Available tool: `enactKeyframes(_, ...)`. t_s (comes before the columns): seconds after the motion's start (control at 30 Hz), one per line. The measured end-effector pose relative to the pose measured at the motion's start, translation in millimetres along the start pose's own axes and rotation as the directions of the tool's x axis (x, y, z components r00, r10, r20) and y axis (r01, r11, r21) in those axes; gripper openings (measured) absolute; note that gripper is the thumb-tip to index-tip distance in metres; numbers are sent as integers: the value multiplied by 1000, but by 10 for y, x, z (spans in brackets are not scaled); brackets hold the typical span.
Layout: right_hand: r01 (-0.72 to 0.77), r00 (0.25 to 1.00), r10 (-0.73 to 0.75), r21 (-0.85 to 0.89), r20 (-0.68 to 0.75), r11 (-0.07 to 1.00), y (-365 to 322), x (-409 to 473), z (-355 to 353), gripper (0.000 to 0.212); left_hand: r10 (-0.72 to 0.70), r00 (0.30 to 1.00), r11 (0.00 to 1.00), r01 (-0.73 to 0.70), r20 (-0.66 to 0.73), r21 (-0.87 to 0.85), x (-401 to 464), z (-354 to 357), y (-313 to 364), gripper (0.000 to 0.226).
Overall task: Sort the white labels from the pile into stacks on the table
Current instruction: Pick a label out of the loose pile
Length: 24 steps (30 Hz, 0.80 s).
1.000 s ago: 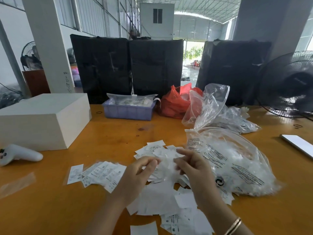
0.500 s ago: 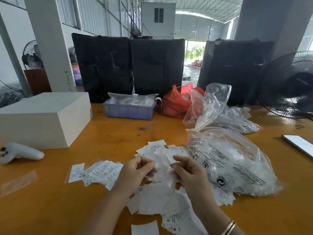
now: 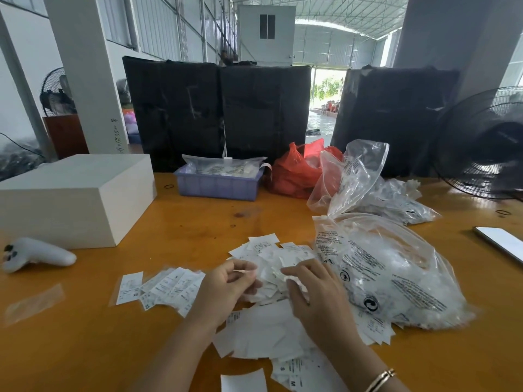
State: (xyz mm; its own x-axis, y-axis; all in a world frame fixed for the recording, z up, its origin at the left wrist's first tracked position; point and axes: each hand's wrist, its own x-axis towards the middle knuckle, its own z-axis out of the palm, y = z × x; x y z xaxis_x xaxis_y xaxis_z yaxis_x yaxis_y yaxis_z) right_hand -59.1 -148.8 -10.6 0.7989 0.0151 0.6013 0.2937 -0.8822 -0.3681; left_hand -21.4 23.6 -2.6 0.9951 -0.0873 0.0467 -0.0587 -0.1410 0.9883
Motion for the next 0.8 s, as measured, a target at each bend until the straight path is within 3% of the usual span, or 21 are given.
enactKeyframes(0.1,12,1000,-15,-106,-26,994,57,-6,13,13,16,996,1000,-17,-88,-10,11,-14,-17,8)
enactKeyframes(0.27,112,991,-87,-293,97,950,1,36,94,21,24,979,999,-29,-200,-22,38,-35,-12,7)
enactKeyframes(0.43,140,986,-88,-418,142,898,-32,86,241,25,44,974,998,-55,-222,-43,50,-56,-12,7)
enactKeyframes(0.57,197,974,-124,-435,191,879,-33,100,281,3,46,976,996,-60,-212,-61,54,-56,-25,7)
enactKeyframes(0.7,181,979,-121,-433,162,883,-54,93,233,20,61,976,996,-72,-210,-46,50,-52,-34,7)
enactKeyframes(0.8,142,988,-108,-391,108,909,-43,73,175,13,69,976,997,-75,-206,-19,50,-61,-39,7)
